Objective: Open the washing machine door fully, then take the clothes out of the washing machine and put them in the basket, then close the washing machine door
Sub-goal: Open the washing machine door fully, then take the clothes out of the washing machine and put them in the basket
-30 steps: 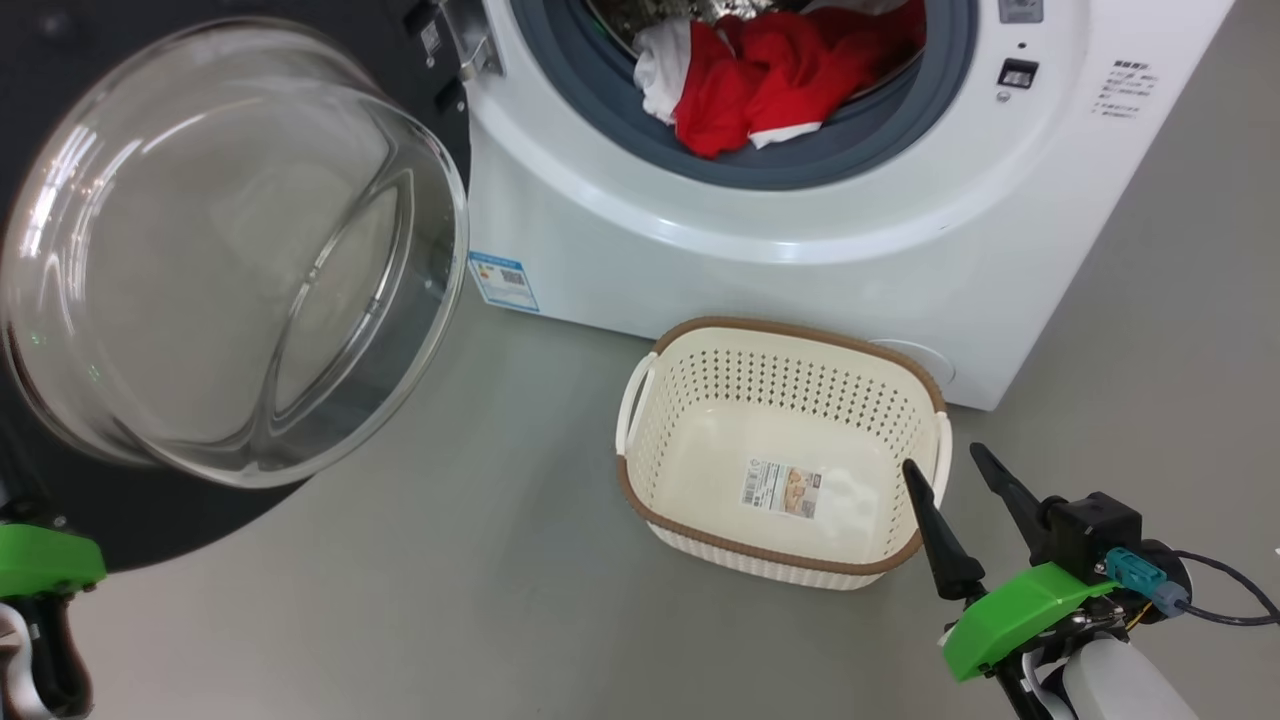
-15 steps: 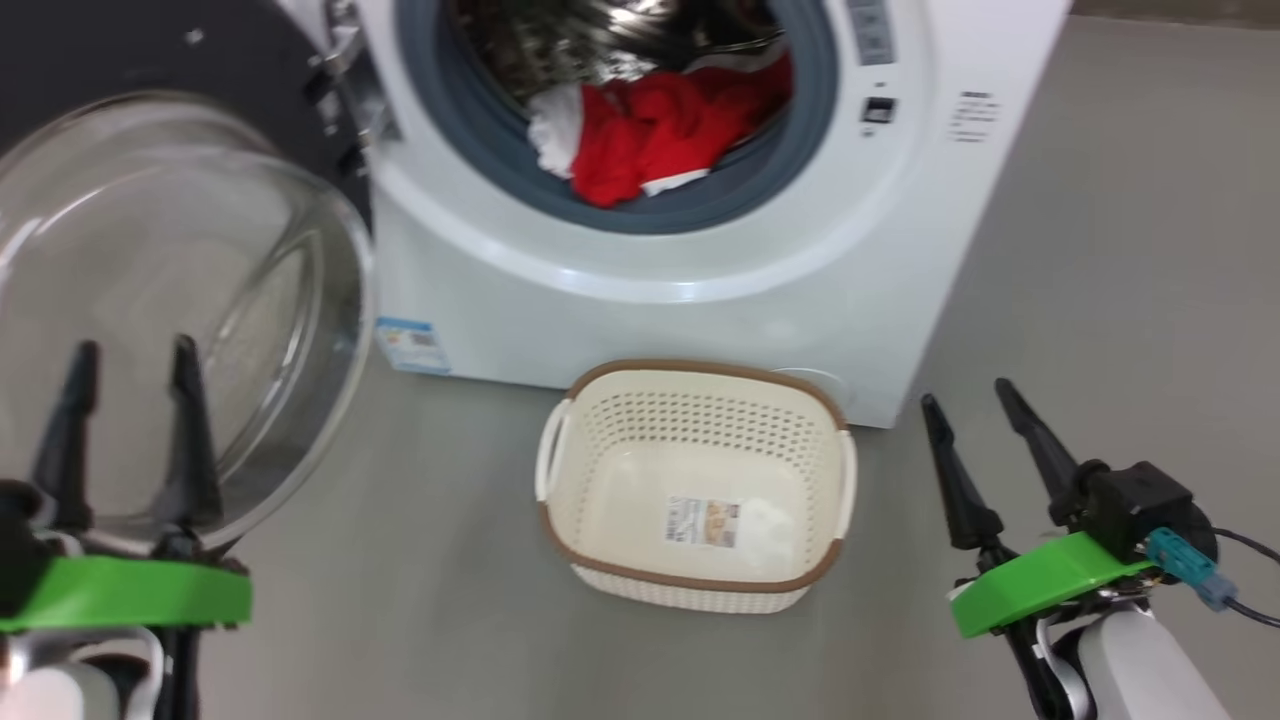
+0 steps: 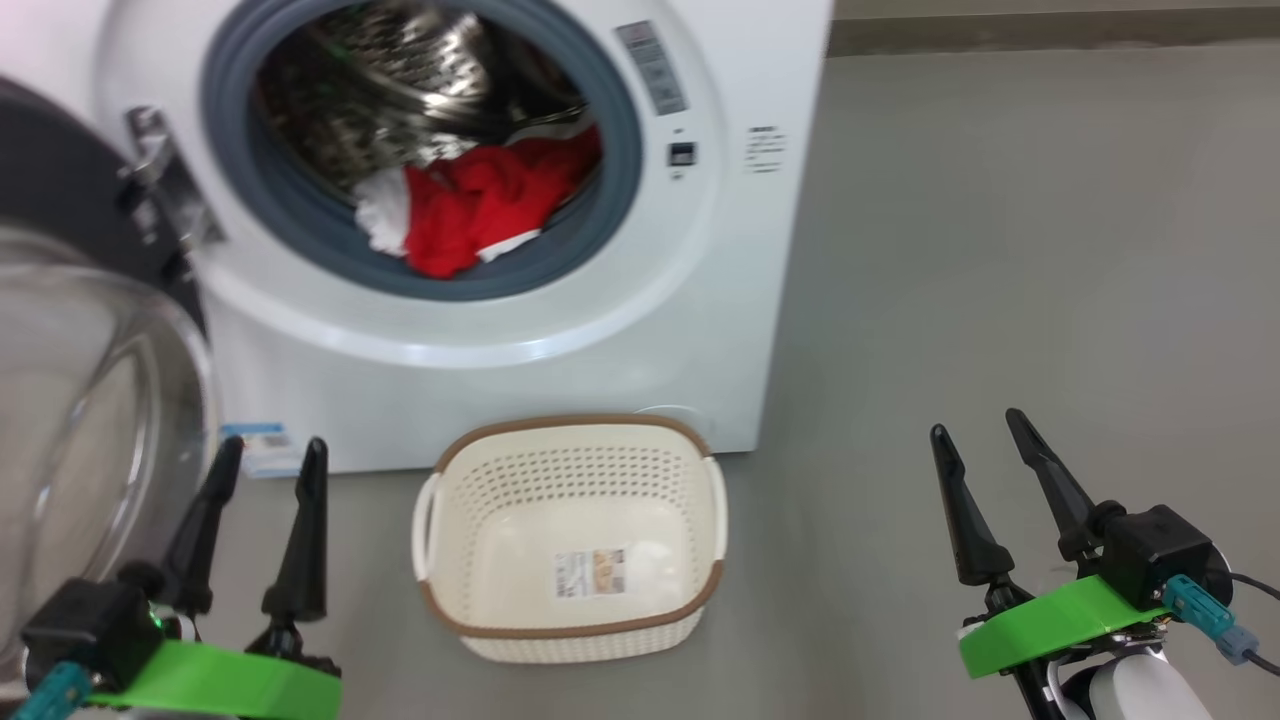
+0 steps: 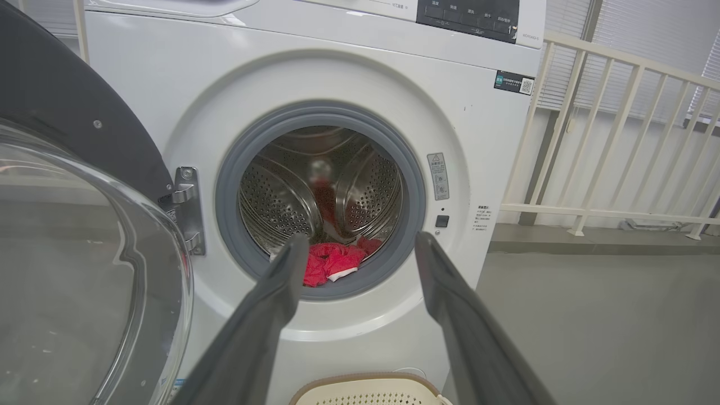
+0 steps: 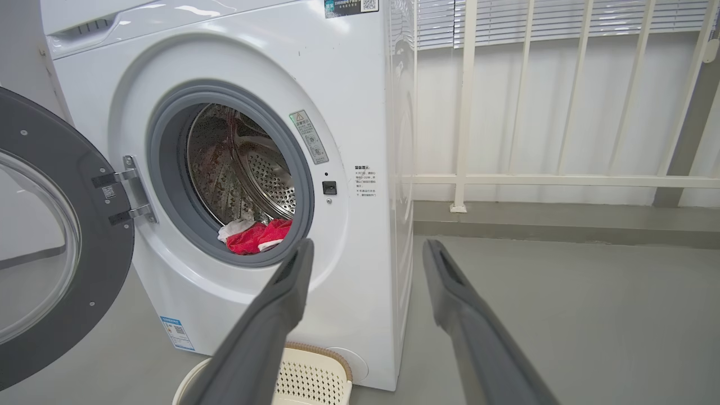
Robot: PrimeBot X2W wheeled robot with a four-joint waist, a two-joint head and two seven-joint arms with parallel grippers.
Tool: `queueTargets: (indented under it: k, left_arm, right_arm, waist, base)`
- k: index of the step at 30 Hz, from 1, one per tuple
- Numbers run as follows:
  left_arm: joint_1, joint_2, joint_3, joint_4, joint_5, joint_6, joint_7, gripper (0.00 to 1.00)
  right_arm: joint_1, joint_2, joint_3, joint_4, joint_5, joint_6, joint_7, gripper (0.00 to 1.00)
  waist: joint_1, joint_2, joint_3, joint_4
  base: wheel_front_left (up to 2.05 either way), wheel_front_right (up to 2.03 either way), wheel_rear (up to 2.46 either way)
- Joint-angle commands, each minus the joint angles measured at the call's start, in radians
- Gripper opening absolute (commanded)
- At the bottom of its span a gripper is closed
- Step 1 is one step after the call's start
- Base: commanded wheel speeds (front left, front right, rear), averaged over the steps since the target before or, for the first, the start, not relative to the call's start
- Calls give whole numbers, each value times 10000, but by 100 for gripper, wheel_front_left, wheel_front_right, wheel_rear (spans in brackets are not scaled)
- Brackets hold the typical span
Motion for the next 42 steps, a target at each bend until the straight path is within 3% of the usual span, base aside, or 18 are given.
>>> queueTargets:
  k: [1, 14, 23, 42]
  left_arm:
    - [-85, 241, 340, -227, -71, -70, -104, 100]
    - [1198, -96, 381, 760, 135, 122, -729, 100]
    - [1795, -190, 459, 1233, 508, 197, -846, 100]
    - [2121, -475, 671, 1255, 163, -95, -863, 100]
  right_arm:
    - [-91, 18, 144, -335, -91, 63, -65, 100]
    - [491, -60, 161, -598, -61, 63, -65, 100]
    - [929, -190, 293, -771, 143, 63, -65, 100]
    - [1278, -169, 127, -771, 149, 63, -65, 100]
  waist:
    - [0, 0, -326, -727]
    - [0, 0, -645, -1766]
    - [0, 0, -936, -1777]
    - [0, 0, -1178, -1559]
  base:
    - [0, 0, 0]
    - [0, 0, 0]
    - [0, 0, 0]
    - [0, 0, 0]
